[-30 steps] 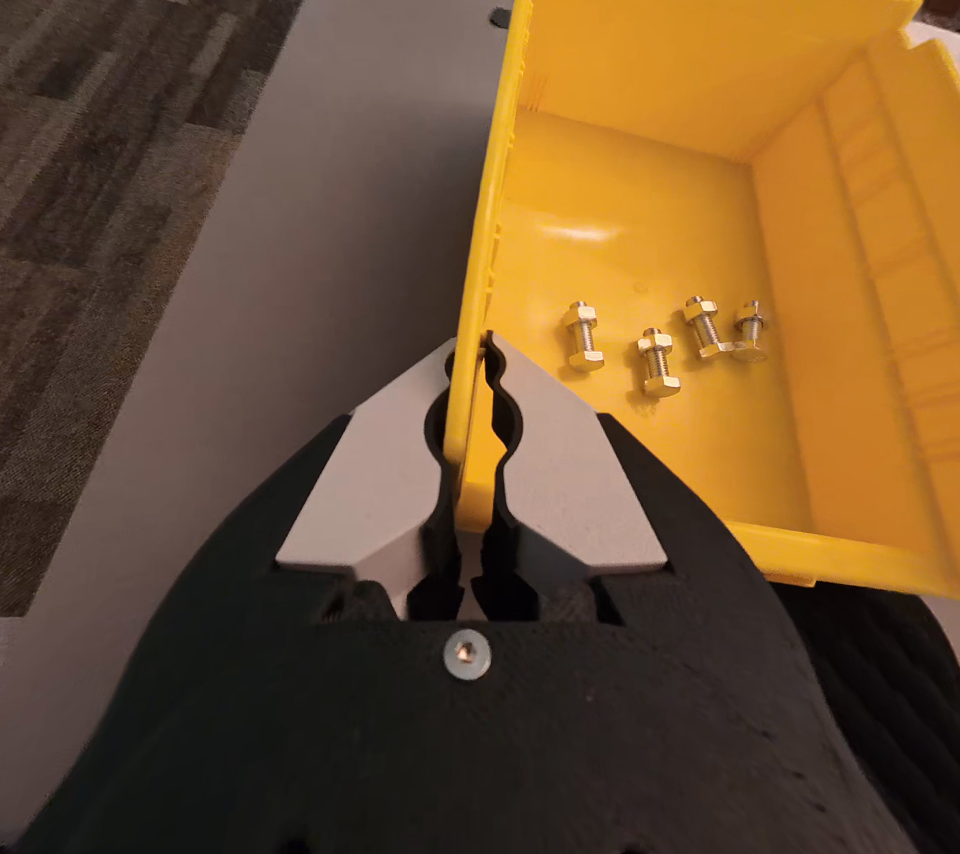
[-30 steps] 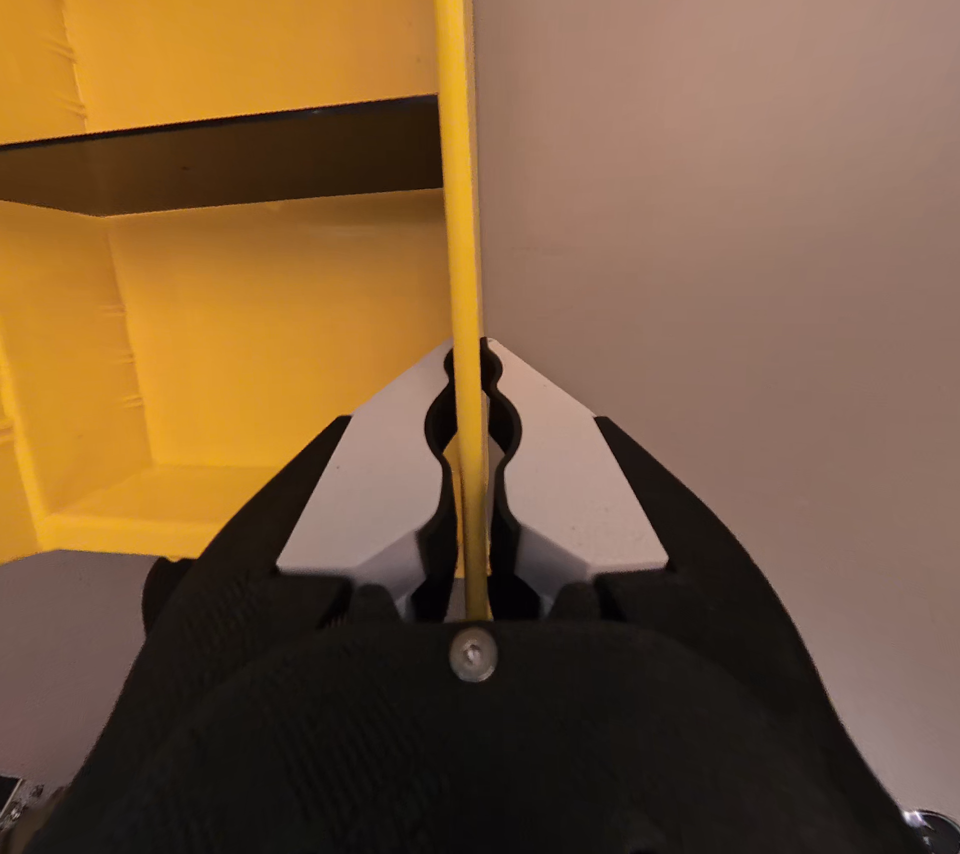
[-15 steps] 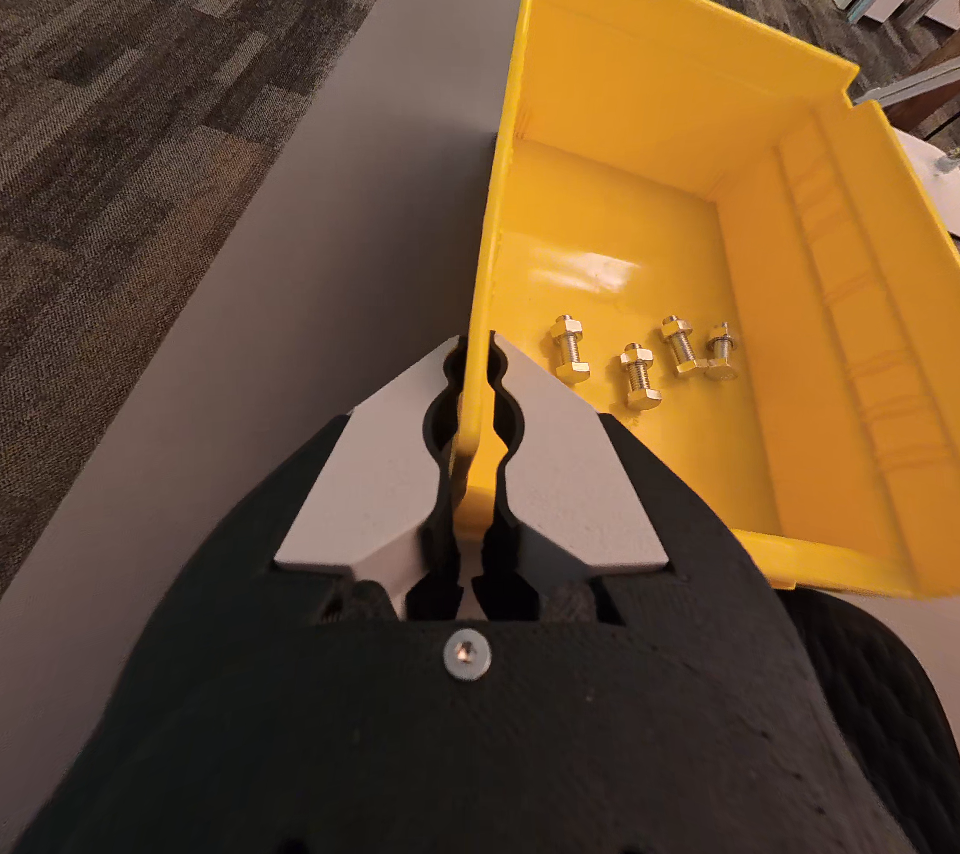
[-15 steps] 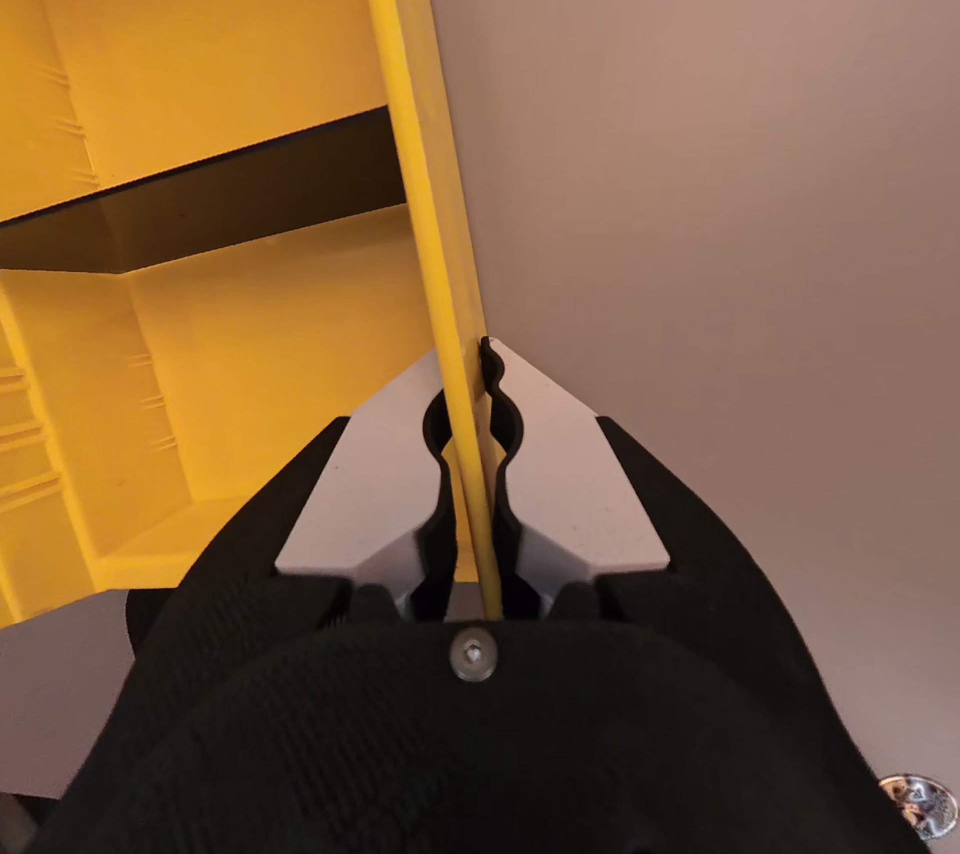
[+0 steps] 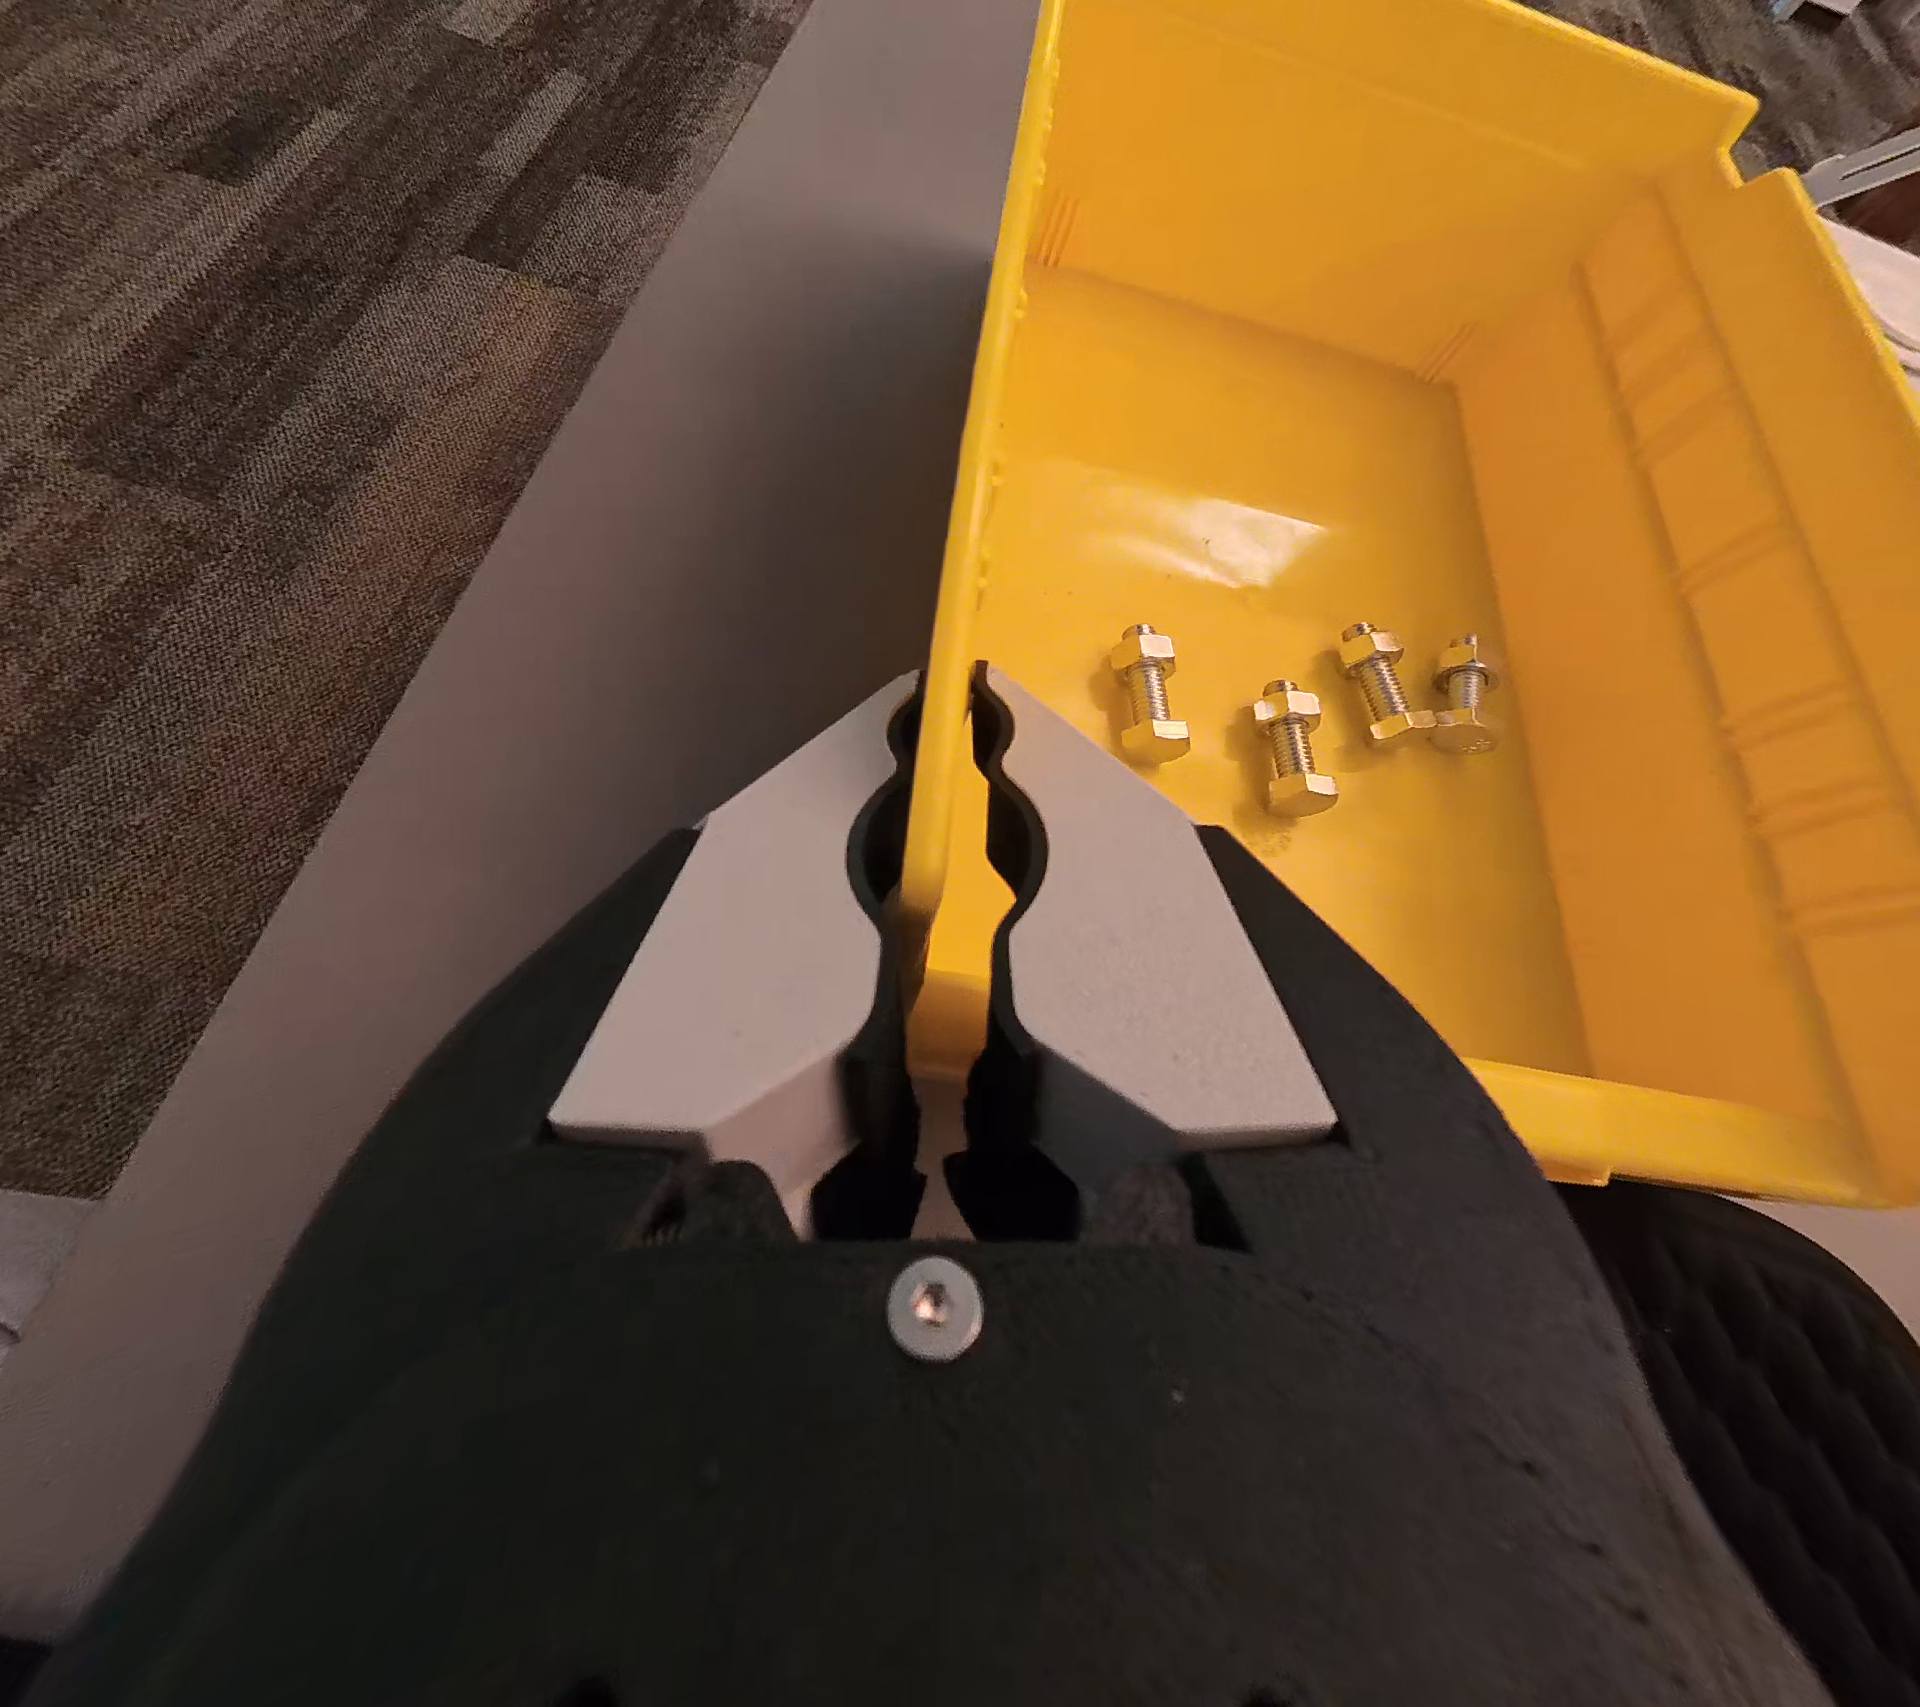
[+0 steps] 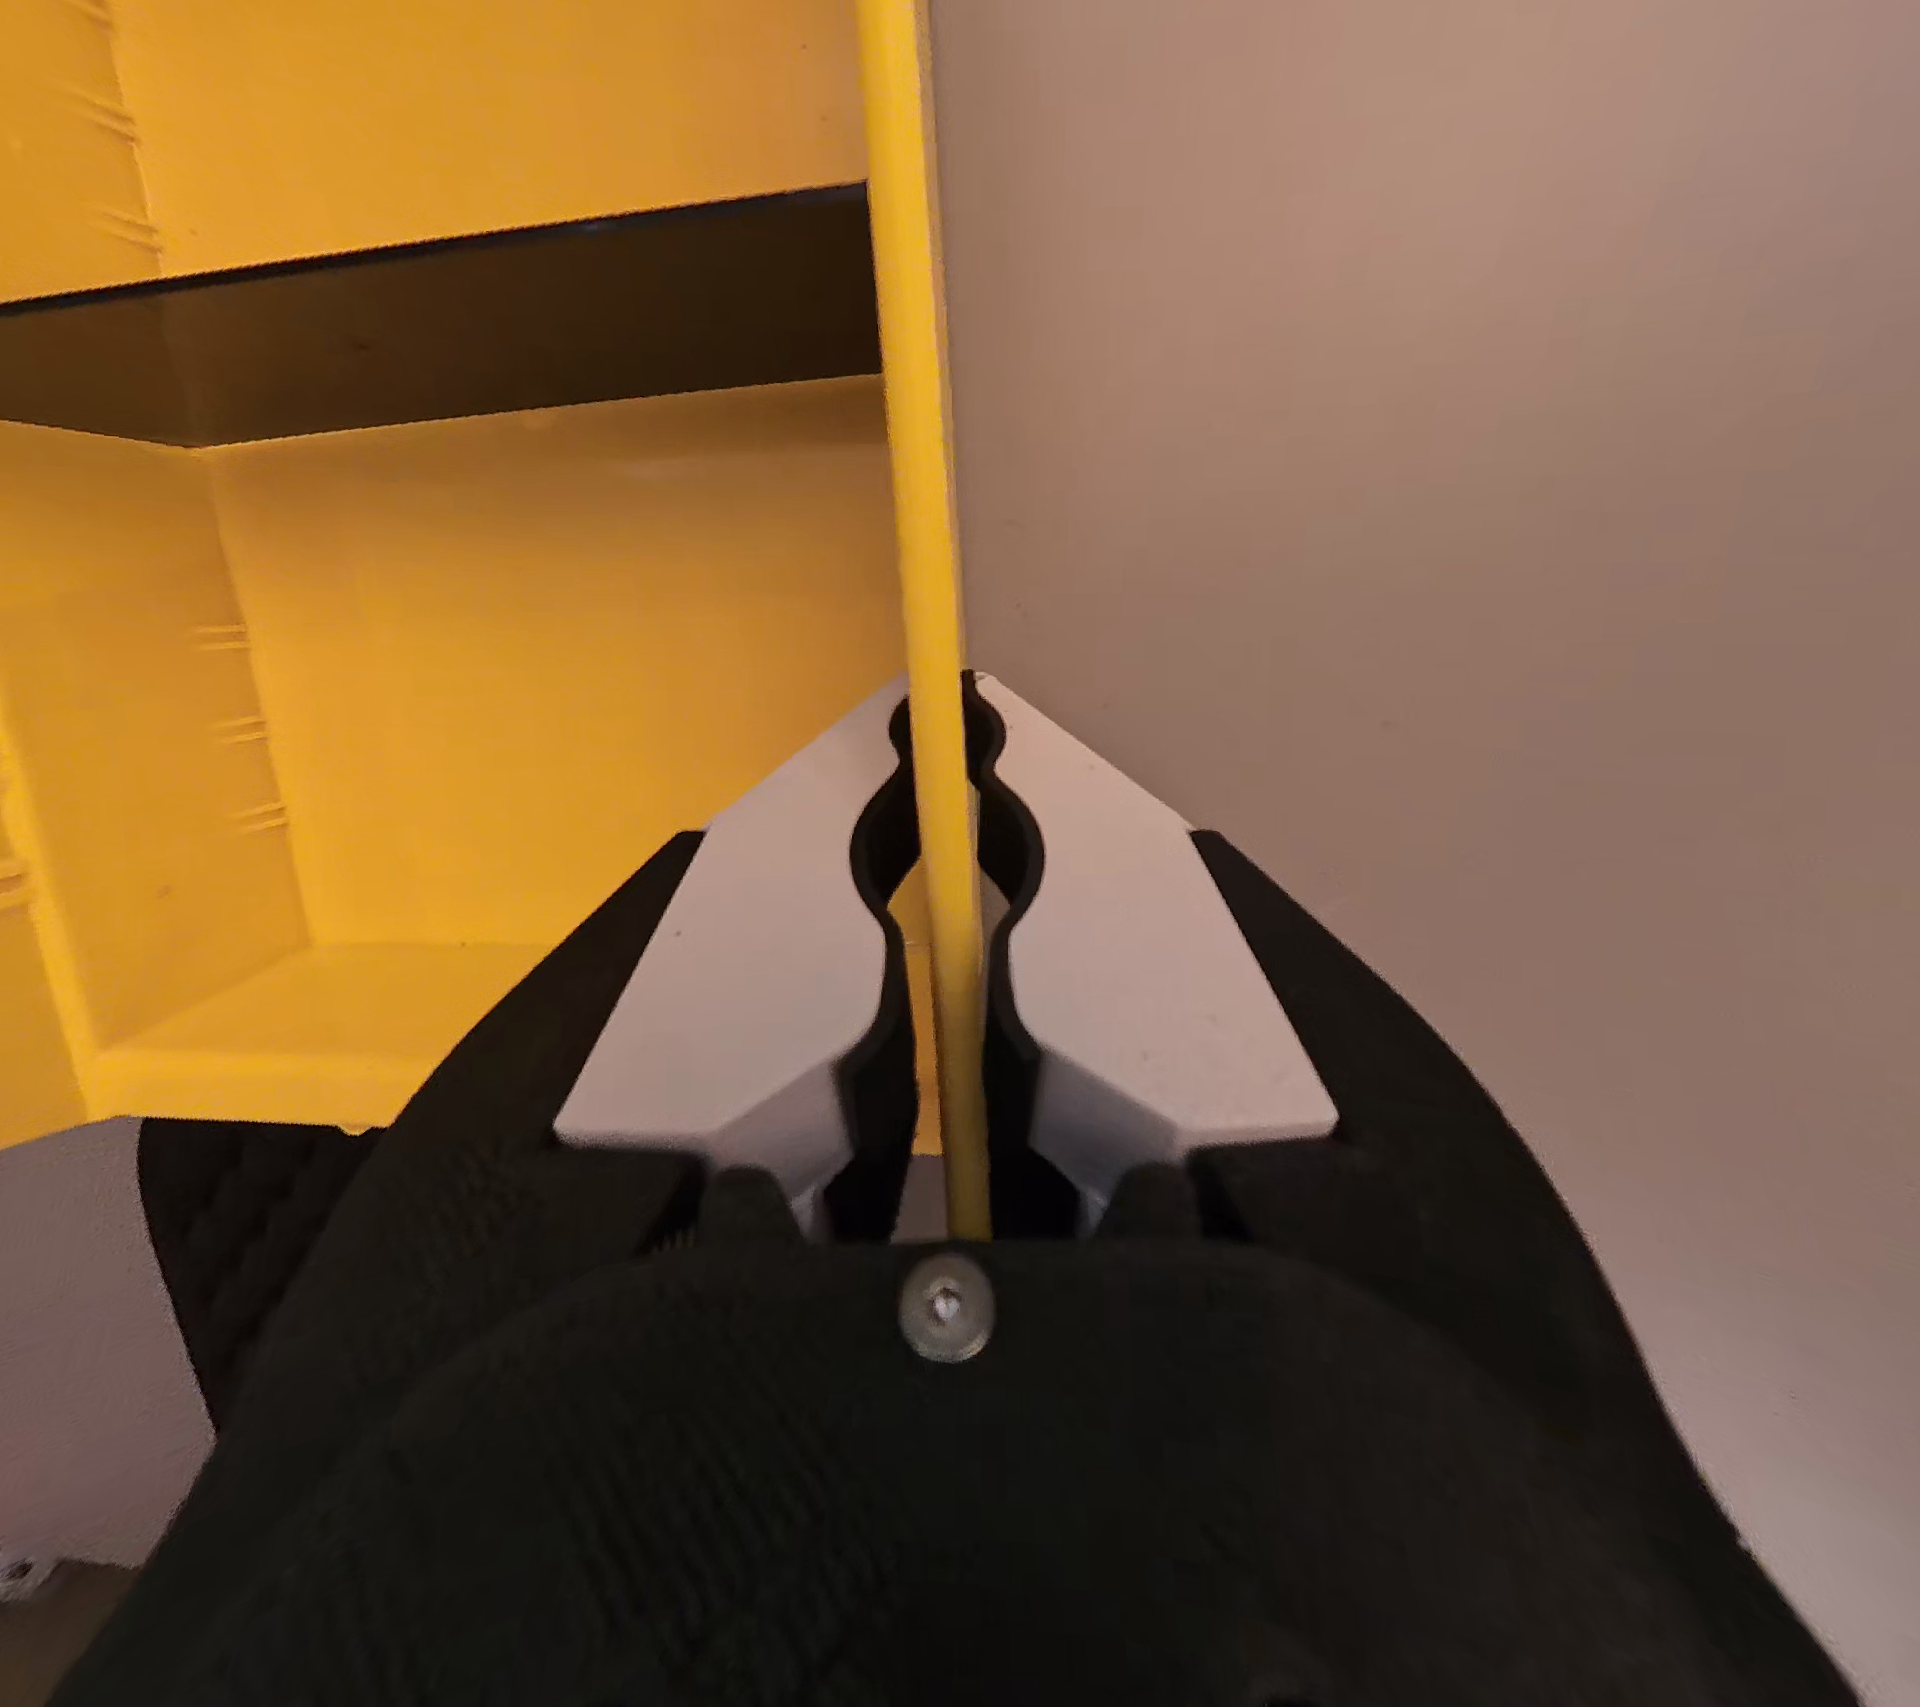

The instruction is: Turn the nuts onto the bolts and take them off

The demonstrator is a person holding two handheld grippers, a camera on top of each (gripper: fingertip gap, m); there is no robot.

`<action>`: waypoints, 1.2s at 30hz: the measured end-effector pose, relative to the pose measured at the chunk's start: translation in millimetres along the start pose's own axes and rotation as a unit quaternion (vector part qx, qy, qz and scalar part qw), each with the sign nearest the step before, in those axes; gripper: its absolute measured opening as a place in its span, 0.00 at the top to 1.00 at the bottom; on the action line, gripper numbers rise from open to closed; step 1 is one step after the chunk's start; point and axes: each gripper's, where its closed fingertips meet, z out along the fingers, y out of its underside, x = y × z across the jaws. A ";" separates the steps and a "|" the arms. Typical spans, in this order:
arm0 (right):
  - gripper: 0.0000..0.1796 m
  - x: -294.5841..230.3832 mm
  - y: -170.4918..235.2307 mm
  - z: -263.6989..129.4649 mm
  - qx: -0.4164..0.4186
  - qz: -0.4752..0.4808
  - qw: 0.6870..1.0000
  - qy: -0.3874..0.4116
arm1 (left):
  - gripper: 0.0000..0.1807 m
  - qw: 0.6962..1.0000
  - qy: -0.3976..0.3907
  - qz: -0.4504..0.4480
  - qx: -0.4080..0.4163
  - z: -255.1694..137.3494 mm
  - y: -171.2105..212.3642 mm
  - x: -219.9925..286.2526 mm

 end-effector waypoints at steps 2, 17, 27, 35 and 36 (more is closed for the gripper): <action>0.99 -0.3 2.9 -1.0 -0.002 -0.004 1.000 0.003 | 0.97 1.000 0.002 0.002 -0.002 0.1 0.1 0.1; 0.99 17.0 12.7 -7.2 -0.002 0.017 1.000 -0.002 | 0.97 0.998 0.030 0.052 -0.020 5.1 3.4 21.0; 0.98 21.5 14.2 -9.5 0.006 0.018 1.000 -0.007 | 0.97 0.998 0.047 0.028 -0.013 8.2 1.4 22.4; 0.77 46.7 -31.4 -85.2 0.227 0.003 0.974 0.005 | 0.68 0.998 0.019 0.065 0.001 -34.2 -37.2 -9.4; 0.77 52.3 -43.8 -111.7 0.272 -0.011 0.962 0.032 | 0.67 0.997 0.024 0.065 0.027 -49.4 -60.4 -8.0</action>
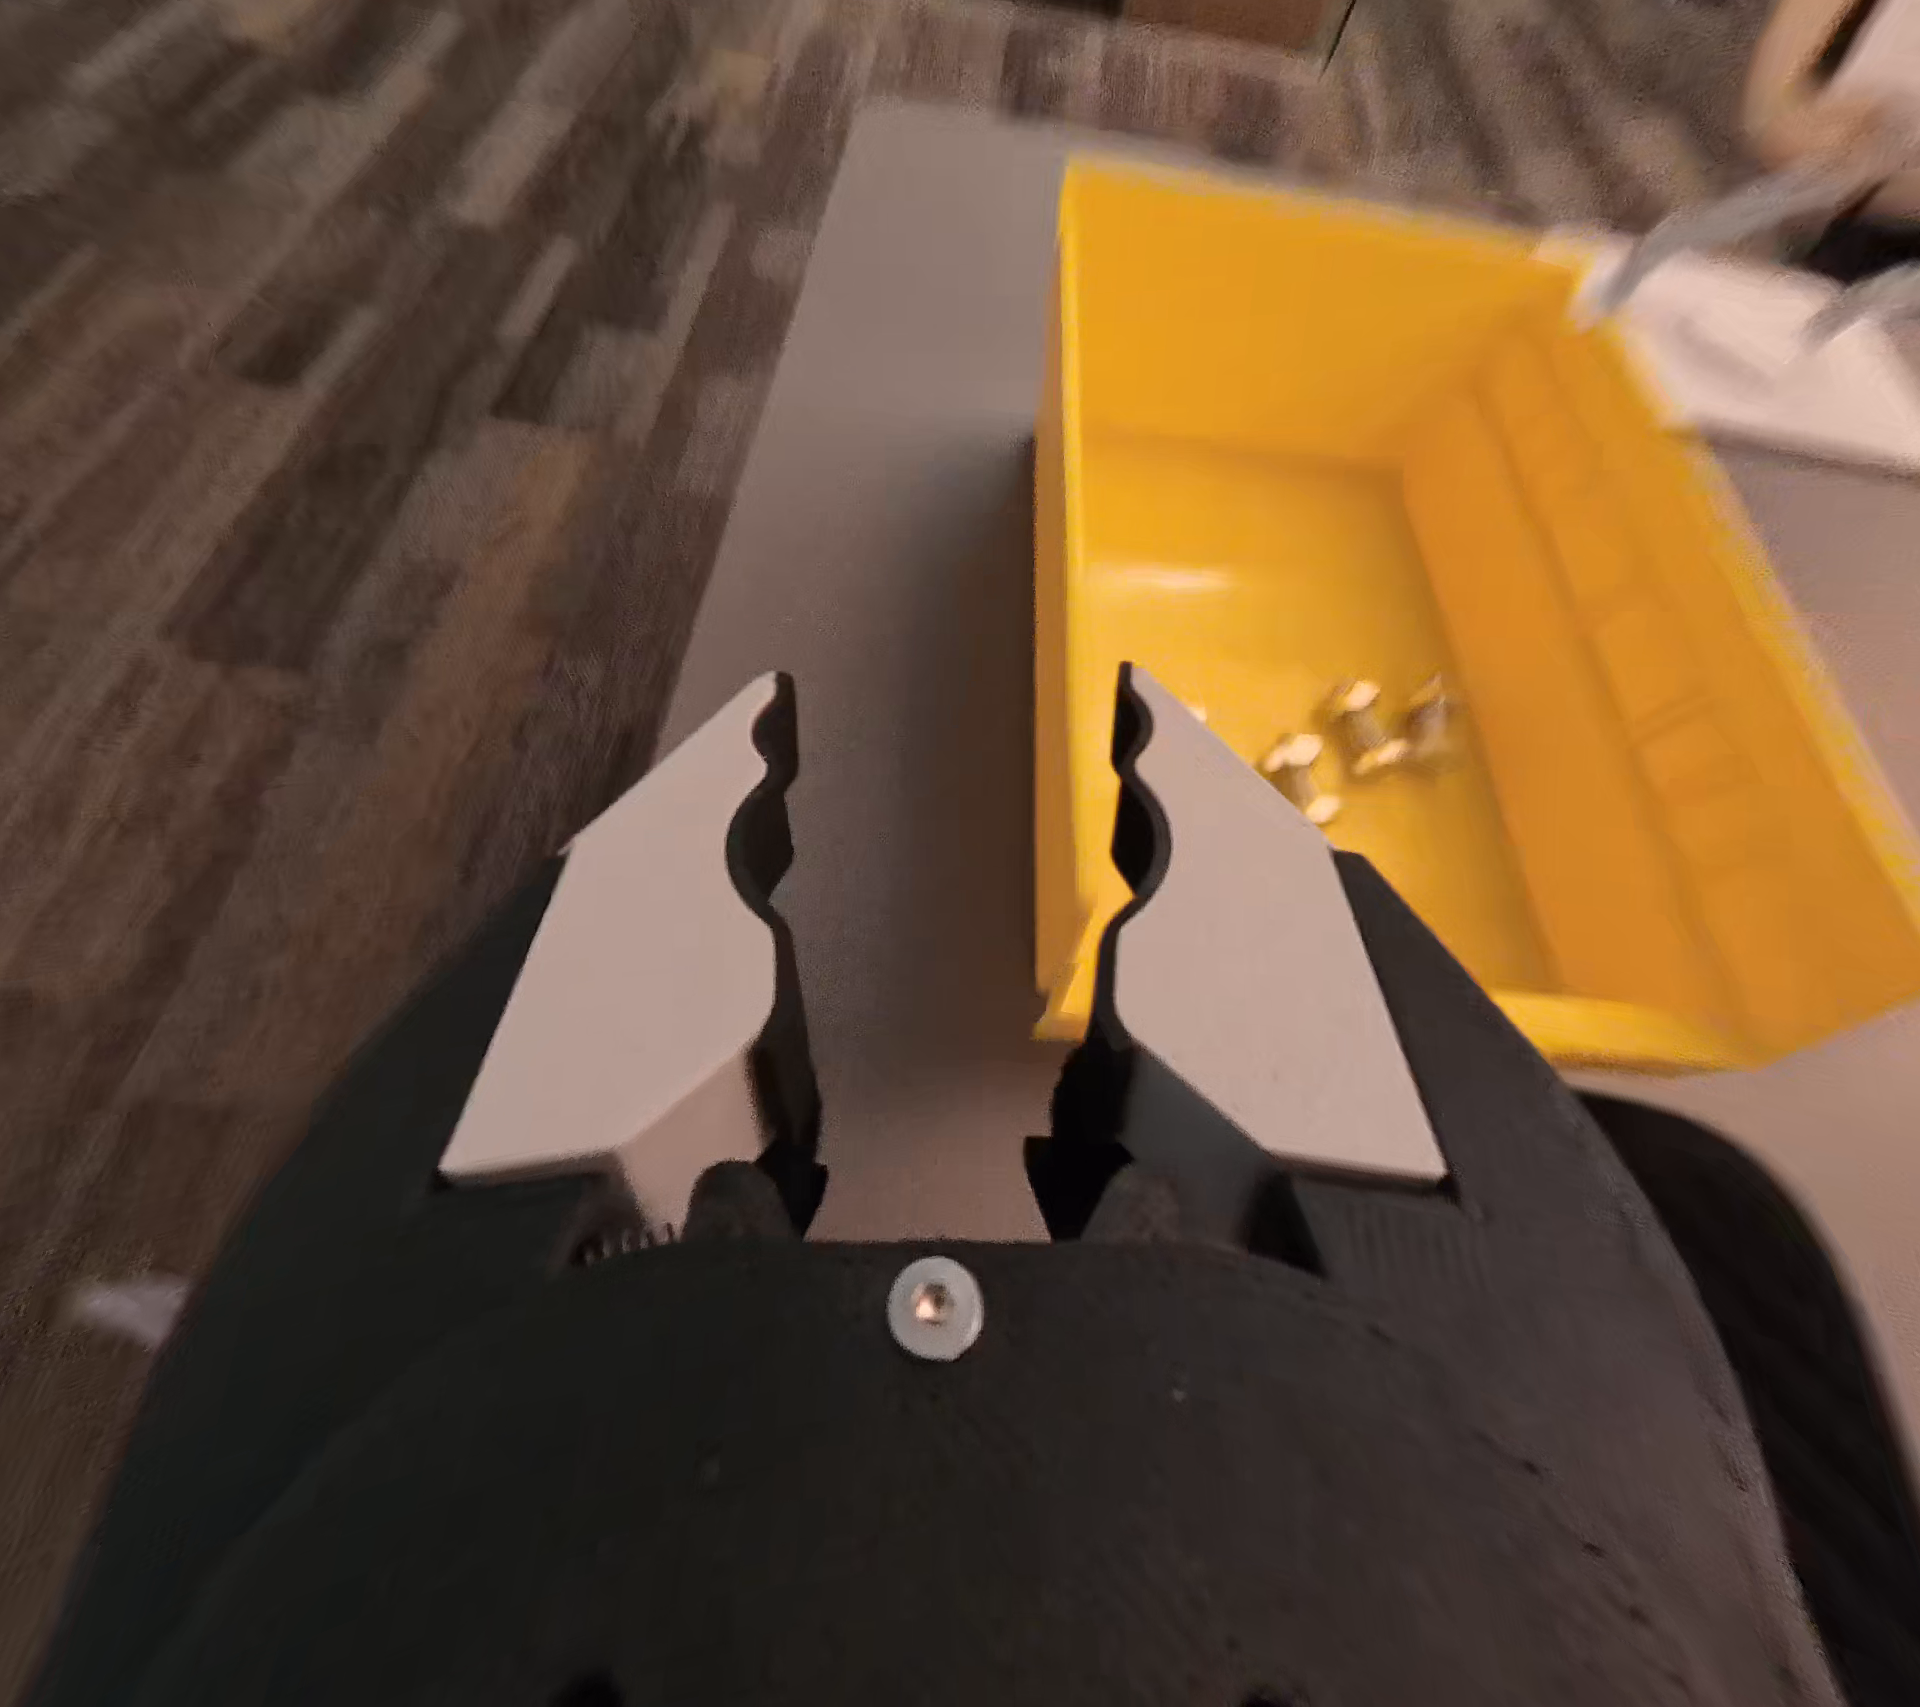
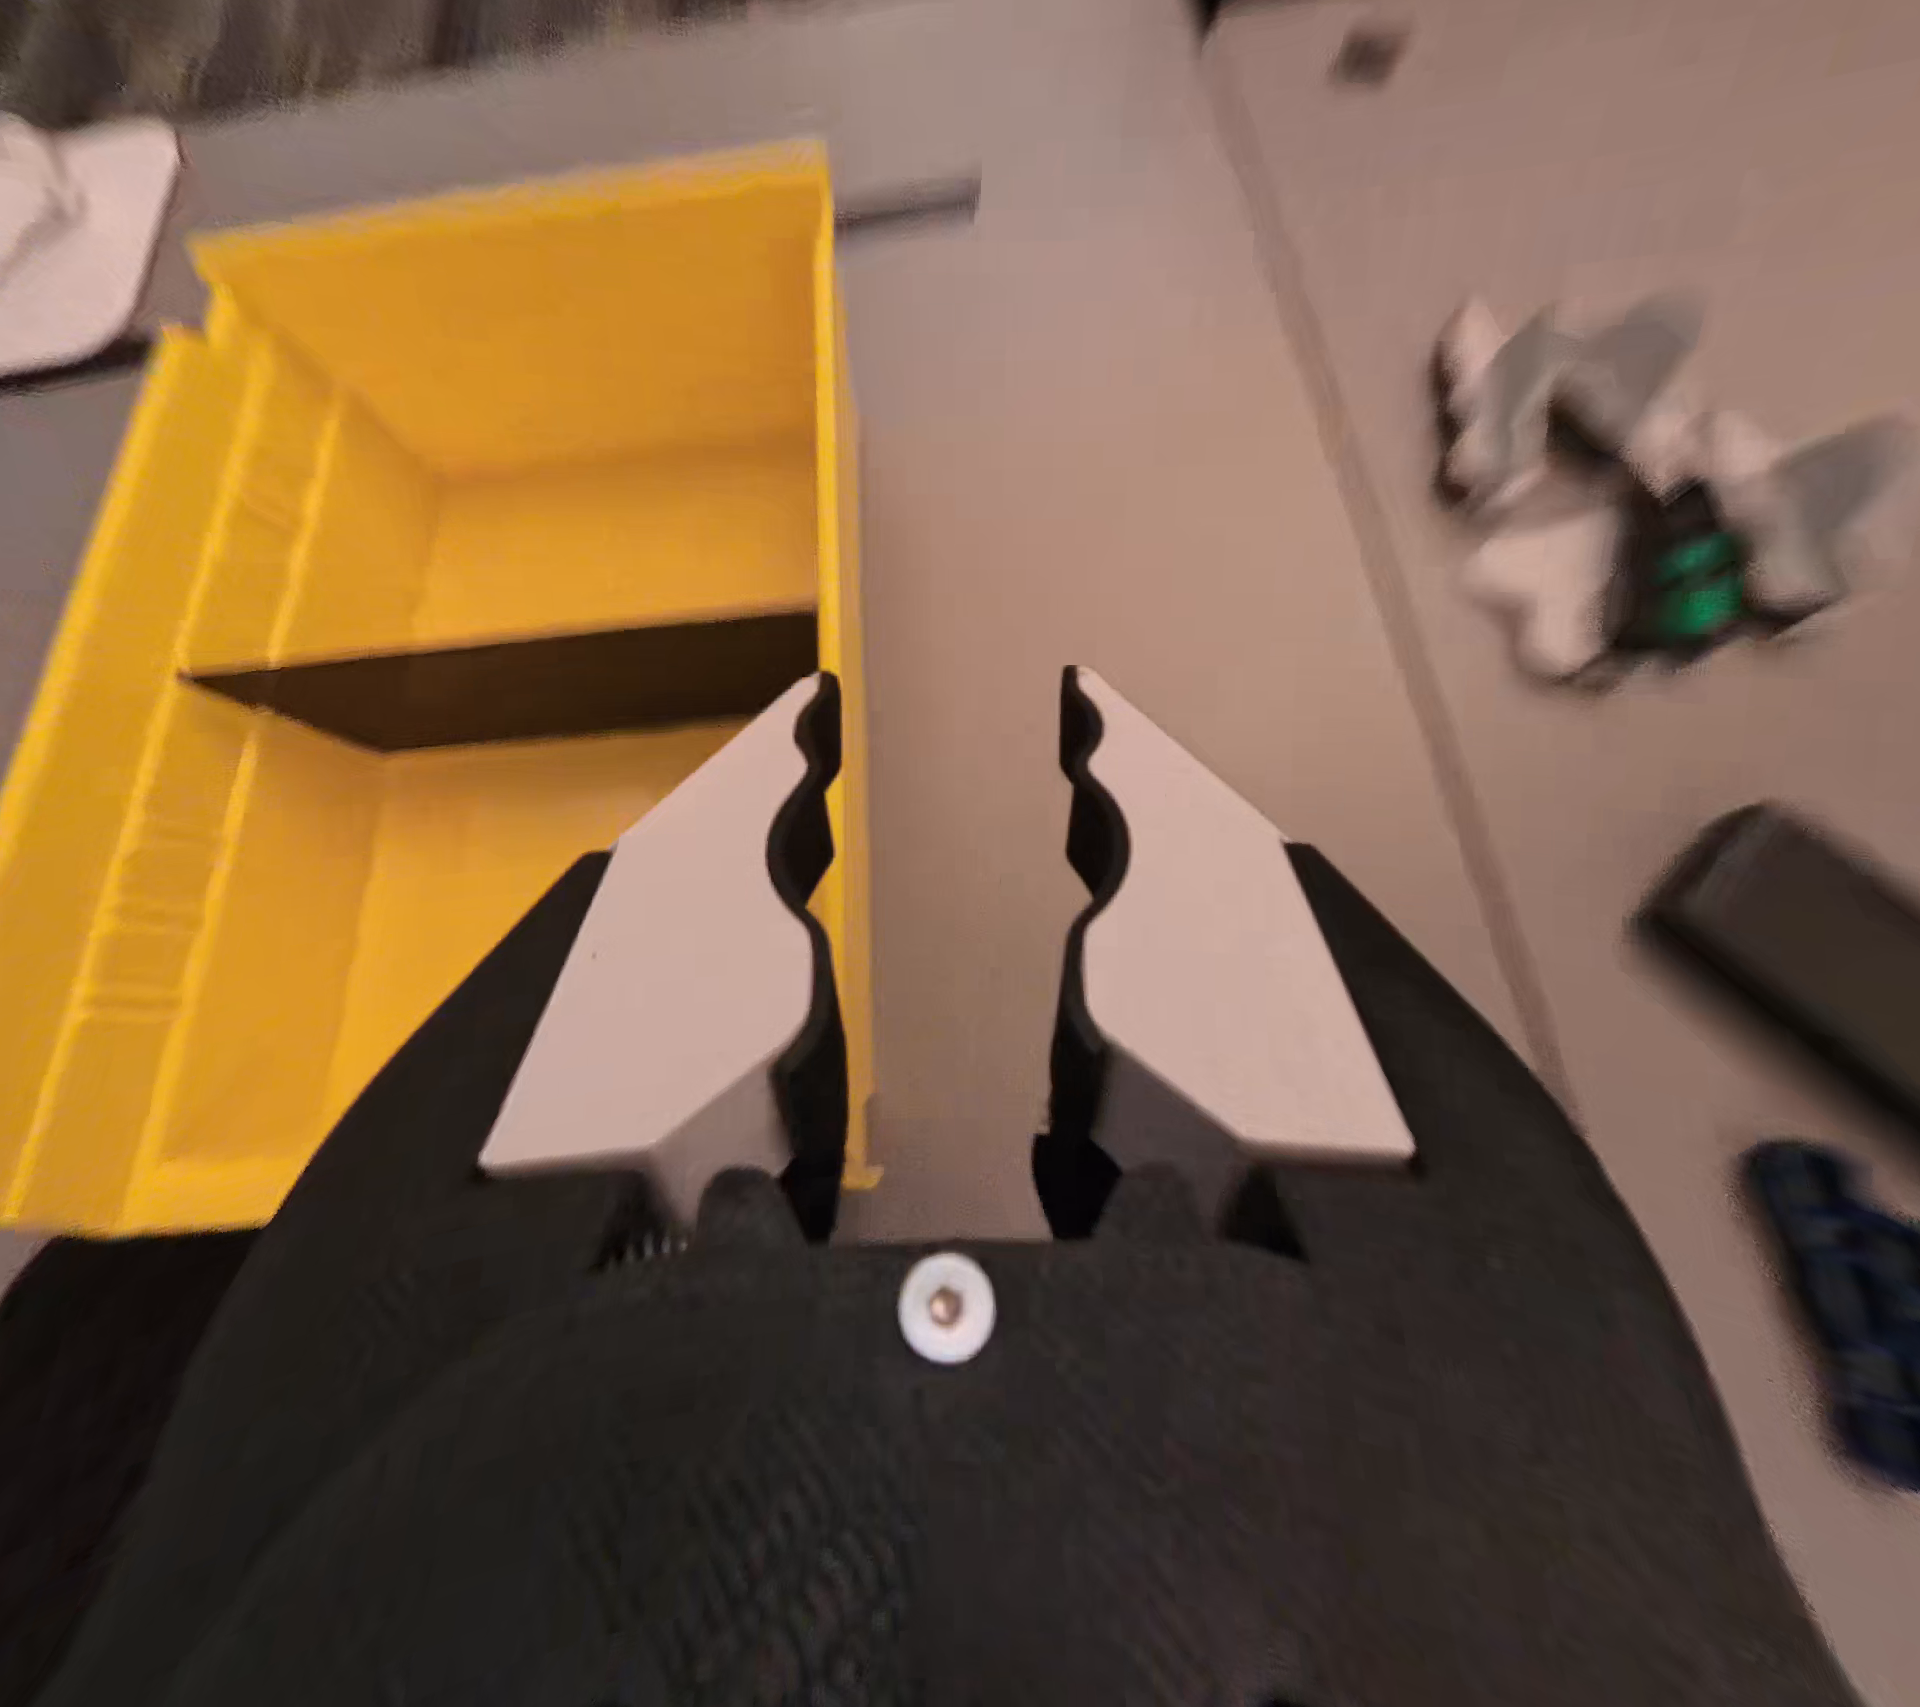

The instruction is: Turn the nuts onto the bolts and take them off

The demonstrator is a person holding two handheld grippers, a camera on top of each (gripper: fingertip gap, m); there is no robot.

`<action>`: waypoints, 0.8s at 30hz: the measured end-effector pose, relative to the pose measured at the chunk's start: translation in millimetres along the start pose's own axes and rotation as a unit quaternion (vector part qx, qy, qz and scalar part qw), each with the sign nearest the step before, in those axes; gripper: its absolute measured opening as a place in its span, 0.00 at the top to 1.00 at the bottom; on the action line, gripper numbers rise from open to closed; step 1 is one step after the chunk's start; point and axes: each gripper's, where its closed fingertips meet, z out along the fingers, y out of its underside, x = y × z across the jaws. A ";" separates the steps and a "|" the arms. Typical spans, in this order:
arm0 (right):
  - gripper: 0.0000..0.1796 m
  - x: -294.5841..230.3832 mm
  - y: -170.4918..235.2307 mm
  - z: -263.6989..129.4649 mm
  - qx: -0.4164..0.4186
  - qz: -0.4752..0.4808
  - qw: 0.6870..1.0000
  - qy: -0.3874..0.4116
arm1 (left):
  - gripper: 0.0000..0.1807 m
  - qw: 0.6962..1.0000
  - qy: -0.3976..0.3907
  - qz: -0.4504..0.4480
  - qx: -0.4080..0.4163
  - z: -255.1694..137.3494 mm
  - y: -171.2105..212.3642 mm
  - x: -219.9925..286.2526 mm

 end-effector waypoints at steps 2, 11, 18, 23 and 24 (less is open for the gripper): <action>0.74 -1.3 -48.7 -37.5 0.081 -0.039 0.996 0.018 | 0.66 0.998 0.034 -0.003 0.059 -33.6 -52.5 11.2; 0.46 -88.3 -253.0 -259.3 0.332 -0.162 0.924 0.101 | 0.52 0.960 0.075 0.054 0.263 -211.0 -266.0 95.7; 0.33 -225.6 -345.0 -398.1 0.436 -0.191 0.878 0.046 | 0.28 0.933 0.121 0.095 0.326 -296.1 -373.3 225.3; 0.17 -302.5 -370.2 -445.9 0.479 -0.195 0.854 0.048 | 0.18 0.920 0.045 0.165 0.352 -310.8 -405.0 298.3; 0.17 -315.4 -371.6 -447.6 0.483 -0.197 0.852 0.048 | 0.16 0.916 0.038 0.178 0.358 -310.4 -406.2 313.9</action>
